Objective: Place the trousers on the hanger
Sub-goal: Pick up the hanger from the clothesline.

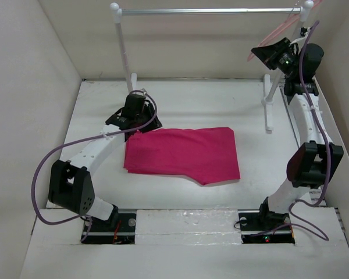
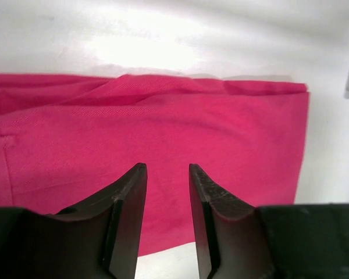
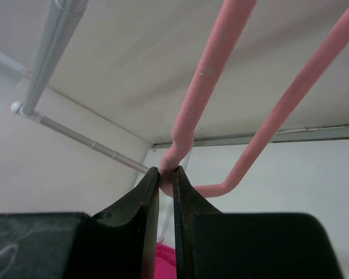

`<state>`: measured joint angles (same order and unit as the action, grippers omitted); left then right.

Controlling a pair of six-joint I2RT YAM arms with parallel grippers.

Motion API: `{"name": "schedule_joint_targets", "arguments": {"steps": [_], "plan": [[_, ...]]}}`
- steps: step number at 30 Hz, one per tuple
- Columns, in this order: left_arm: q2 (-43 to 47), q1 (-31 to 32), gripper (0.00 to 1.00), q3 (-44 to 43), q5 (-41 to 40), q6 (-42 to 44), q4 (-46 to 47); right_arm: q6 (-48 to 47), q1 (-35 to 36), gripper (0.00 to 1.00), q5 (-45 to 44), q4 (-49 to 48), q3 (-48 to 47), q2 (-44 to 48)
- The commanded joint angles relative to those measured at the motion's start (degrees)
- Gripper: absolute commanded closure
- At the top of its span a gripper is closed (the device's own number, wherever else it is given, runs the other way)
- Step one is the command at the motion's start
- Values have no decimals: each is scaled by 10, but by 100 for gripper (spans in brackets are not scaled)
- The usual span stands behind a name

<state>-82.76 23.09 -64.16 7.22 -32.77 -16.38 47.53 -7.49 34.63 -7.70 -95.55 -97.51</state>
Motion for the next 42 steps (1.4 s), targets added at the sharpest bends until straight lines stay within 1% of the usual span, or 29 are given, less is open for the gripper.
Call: {"name": "schedule_joint_targets", "arguments": {"steps": [1, 3, 5, 6, 7, 8, 9, 10, 11, 13, 14, 19, 21, 22, 24, 27, 32, 34, 35, 37, 38, 40, 42], "plan": [[2, -2, 68, -66, 26, 22, 6, -61, 17, 100, 32, 18, 1, 43], [-4, 5, 68, -92, 31, 27, 3, -75, 24, 100, 39, 34, 20, 51], [-19, 29, 67, -152, 5, 44, -17, -106, 24, 100, 43, 51, 26, 55], [-24, 39, 67, -170, 1, 51, -22, -120, 31, 100, 45, 74, 26, 56], [-36, 47, 65, -210, -1, 54, -26, -144, 31, 100, 49, 98, 26, 55], [-43, 63, 60, -229, -3, 60, -29, -154, 36, 100, 53, 108, 27, 58], [-50, 70, 58, -249, 0, 64, -30, -160, 36, 100, 55, 123, 29, 61], [-65, 78, 56, -288, 2, 66, -32, -168, 36, 100, 57, 127, 42, 65], [-72, 92, 52, -307, 5, 67, -32, -168, 36, 100, 59, 126, 53, 71], [-95, 106, 50, -357, 11, 70, -30, -179, 42, 100, 65, 126, 81, 86], [-104, 113, 47, -375, 18, 71, -30, -187, 48, 100, 70, 130, 89, 89], [-163, 152, 39, -481, 30, 78, -30, -245, 54, 100, 69, 182, 132, 124], [-179, 160, 37, -502, 42, 76, -25, -265, 62, 100, 67, 212, 159, 137], [-194, 169, 36, -520, 44, 76, -21, -290, 70, 100, 61, 227, 166, 143], [-211, 180, 35, -534, 42, 75, -17, -313, 79, 100, 53, 265, 195, 165], [-241, 207, 35, -543, 25, 74, -4, -336, 93, 100, 49, 282, 252, 191], [-281, 257, 34, -546, -31, 83, 23, -348, 114, 100, 52, 285, 326, 222], [-294, 262, 34, -541, -51, 84, 33, -345, 122, 100, 52, 284, 346, 232], [-296, 269, 35, -537, -64, 83, 38, -344, 130, 100, 52, 287, 351, 236], [-310, 269, 37, -531, -66, 76, 44, -344, 138, 100, 48, 291, 356, 246], [-317, 269, 44, -527, -102, 69, 43, -343, 138, 100, 48, 294, 362, 252], [-318, 269, 45, -513, -108, 63, 52, -337, 143, 100, 52, 295, 365, 259], [-318, 269, 51, -499, -119, 61, 65, -331, 143, 100, 57, 291, 372, 263]]}}
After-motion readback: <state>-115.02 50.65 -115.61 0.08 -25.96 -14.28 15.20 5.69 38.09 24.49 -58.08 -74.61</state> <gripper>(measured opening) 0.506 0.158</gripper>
